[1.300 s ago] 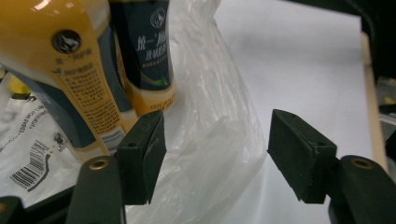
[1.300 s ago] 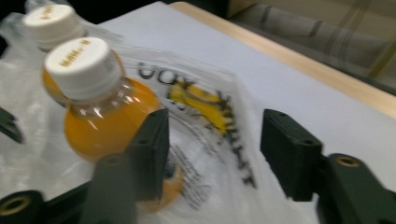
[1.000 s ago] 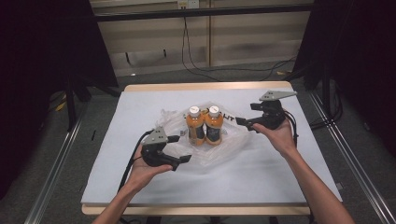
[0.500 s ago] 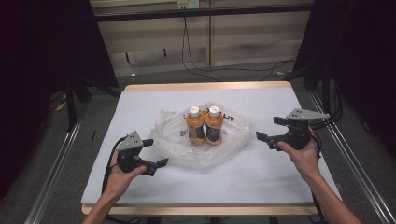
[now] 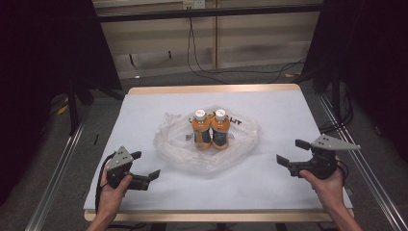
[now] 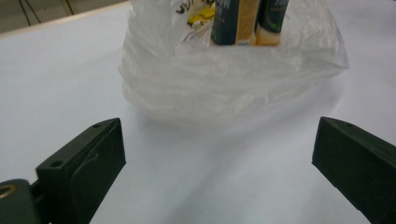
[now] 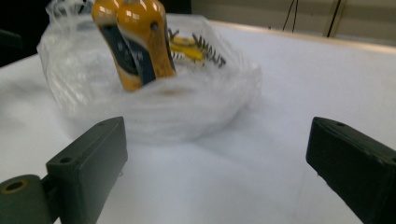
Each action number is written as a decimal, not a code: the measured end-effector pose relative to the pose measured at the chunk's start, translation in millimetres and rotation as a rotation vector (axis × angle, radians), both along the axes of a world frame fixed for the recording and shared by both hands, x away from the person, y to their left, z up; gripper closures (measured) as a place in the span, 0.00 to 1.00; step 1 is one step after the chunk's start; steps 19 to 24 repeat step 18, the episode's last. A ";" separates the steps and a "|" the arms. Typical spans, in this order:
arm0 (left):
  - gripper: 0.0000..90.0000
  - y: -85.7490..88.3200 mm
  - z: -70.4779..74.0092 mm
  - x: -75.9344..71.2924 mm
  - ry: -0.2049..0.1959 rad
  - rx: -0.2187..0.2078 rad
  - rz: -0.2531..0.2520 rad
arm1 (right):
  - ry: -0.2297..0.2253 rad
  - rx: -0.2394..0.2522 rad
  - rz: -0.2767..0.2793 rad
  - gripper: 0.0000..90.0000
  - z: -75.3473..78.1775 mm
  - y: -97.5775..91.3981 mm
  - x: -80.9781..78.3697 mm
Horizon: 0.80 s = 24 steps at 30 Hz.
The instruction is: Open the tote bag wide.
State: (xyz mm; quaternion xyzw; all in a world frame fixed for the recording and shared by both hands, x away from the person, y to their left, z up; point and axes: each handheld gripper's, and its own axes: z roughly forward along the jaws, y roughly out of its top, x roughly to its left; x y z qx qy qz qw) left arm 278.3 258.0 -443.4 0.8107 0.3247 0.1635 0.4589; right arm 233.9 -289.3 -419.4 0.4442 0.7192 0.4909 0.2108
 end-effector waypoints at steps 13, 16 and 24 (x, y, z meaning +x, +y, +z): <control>0.03 26.1 -17.9 -14.0 0.018 -0.008 0.065 | 0.058 -0.032 -0.027 0.04 -20.9 -14.5 -28.4; 0.03 30.8 -19.3 -15.6 0.032 -0.007 0.089 | 0.076 -0.033 -0.018 0.04 -26.2 -16.4 -30.2; 0.02 31.7 -19.1 -16.3 0.036 -0.019 0.080 | 0.076 -0.036 -0.033 0.04 -28.5 -17.3 -31.0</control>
